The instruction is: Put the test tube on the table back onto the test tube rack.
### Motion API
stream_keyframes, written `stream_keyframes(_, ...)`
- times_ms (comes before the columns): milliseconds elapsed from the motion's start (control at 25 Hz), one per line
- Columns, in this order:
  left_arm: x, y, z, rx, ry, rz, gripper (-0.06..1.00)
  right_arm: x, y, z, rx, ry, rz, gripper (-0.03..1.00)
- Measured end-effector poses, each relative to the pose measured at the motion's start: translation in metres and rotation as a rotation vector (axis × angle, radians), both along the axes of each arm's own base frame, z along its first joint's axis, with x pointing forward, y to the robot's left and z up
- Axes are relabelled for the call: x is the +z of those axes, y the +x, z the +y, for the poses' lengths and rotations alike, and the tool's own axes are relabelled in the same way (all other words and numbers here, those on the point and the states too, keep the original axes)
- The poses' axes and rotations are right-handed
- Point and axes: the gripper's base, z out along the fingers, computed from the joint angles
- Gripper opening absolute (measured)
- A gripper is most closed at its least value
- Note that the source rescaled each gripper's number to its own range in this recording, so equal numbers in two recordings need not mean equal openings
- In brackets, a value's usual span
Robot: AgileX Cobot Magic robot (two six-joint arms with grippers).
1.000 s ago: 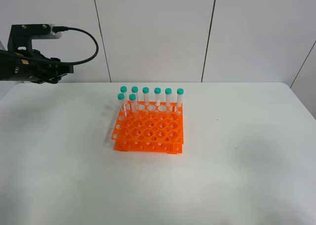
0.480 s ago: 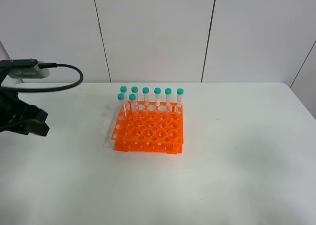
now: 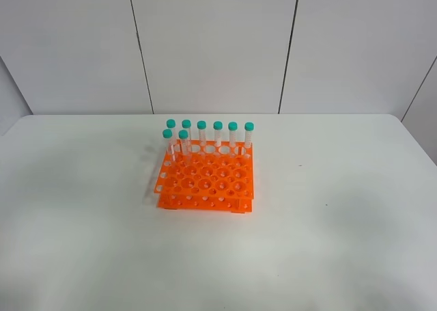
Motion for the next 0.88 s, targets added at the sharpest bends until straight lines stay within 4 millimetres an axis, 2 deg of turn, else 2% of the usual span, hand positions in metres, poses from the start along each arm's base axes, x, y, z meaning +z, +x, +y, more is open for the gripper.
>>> stream_keyframes(160,-0.020,-0.026,0.003,0.006,0.023,-0.029,0.51,0.000,0.000,0.000,0.000,0.000,0.000,0.64)
stream_keyframes(280,-0.035,-0.039,0.004,0.006,0.025,-0.033,0.51,0.000,0.000,0.000,0.000,0.000,0.000,0.64)
stream_keyframes(400,-0.043,-0.045,0.004,0.005,0.025,-0.034,0.51,0.000,0.000,0.000,0.000,0.000,0.000,0.64)
stream_keyframes(680,-0.042,-0.060,0.005,0.000,0.025,-0.122,0.51,0.000,0.000,0.000,0.000,0.000,0.000,0.64)
stream_keyframes(880,-0.040,-0.078,0.005,-0.003,0.021,-0.242,0.51,0.000,0.000,0.000,0.000,0.000,0.000,0.64)
